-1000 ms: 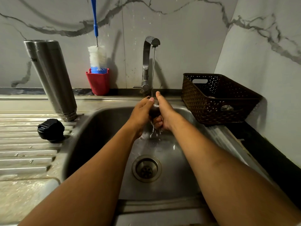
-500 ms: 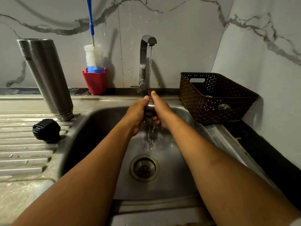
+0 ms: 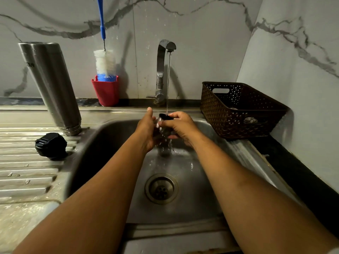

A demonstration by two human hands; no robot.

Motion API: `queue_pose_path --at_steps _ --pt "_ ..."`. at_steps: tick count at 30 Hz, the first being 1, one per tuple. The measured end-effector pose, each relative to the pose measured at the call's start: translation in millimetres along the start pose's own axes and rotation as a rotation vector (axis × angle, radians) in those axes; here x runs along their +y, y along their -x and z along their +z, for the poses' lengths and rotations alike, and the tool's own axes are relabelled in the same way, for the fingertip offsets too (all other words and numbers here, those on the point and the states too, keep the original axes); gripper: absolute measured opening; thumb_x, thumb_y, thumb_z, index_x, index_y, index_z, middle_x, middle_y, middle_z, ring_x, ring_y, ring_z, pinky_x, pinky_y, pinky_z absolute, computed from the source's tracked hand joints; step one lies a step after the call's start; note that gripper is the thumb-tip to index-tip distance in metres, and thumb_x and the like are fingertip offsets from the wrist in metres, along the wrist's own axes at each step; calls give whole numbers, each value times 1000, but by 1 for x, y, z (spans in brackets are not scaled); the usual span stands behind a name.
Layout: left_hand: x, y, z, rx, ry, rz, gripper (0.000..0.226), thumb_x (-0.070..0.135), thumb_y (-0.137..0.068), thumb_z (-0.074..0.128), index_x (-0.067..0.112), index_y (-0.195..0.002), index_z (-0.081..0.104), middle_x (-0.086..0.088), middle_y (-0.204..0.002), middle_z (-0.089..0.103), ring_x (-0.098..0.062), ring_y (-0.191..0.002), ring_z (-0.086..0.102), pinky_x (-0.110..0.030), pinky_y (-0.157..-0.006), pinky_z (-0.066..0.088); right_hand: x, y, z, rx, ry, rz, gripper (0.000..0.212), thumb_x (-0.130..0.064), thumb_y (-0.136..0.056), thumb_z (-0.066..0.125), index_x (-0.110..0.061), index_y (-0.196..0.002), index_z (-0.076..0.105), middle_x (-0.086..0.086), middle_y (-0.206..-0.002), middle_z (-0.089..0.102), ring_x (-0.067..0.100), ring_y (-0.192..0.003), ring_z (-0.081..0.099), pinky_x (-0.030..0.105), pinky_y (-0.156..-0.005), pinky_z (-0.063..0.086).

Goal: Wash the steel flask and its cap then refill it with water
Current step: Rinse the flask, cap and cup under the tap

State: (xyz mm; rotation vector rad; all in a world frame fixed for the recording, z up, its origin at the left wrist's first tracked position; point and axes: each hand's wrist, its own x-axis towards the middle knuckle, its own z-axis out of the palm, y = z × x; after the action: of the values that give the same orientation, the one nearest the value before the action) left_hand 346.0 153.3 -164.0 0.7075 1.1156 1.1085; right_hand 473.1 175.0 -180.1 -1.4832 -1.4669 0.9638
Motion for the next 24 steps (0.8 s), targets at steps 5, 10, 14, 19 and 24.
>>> queue_pose_path --at_steps 5,10,14,19,24 --pt "-1 -4 -3 29 9 -35 68 63 -105 36 14 -151 48 -18 -140 58 -34 -115 61 -44 -77 52 1 6 4 -32 16 83 45 -17 -80 84 -18 -115 55 3 -104 67 21 -95 68 39 -80 62" --pt "-3 -4 -3 38 -22 -51 68 64 -105 34 12 -145 52 -16 -111 62 -30 -96 61 -41 -67 49 0 8 6 -45 -53 137 43 -17 -82 82 -20 -117 58 3 -103 68 20 -94 66 43 -86 58" --pt "-4 -5 -3 66 -25 -42 69 62 -106 35 12 -150 49 -16 -120 62 -29 -93 59 -42 -70 47 0 8 10 -13 31 146 46 -15 -76 83 -22 -115 61 2 -101 68 24 -98 67 44 -87 59" --pt "-4 -5 -5 68 -11 -46 66 61 -107 34 11 -146 52 -14 -110 65 -25 -83 59 -39 -67 47 -4 11 6 -2 -84 196 50 -10 -79 83 -12 -124 61 5 -104 69 14 -83 60 27 -67 48" --pt "5 -14 -8 88 61 -12 66 60 -107 36 12 -149 51 -16 -152 51 -34 -132 54 -47 -96 44 -3 18 2 -8 -163 253 48 -11 -82 81 -5 -125 60 4 -90 68 13 -73 61 28 -57 46"
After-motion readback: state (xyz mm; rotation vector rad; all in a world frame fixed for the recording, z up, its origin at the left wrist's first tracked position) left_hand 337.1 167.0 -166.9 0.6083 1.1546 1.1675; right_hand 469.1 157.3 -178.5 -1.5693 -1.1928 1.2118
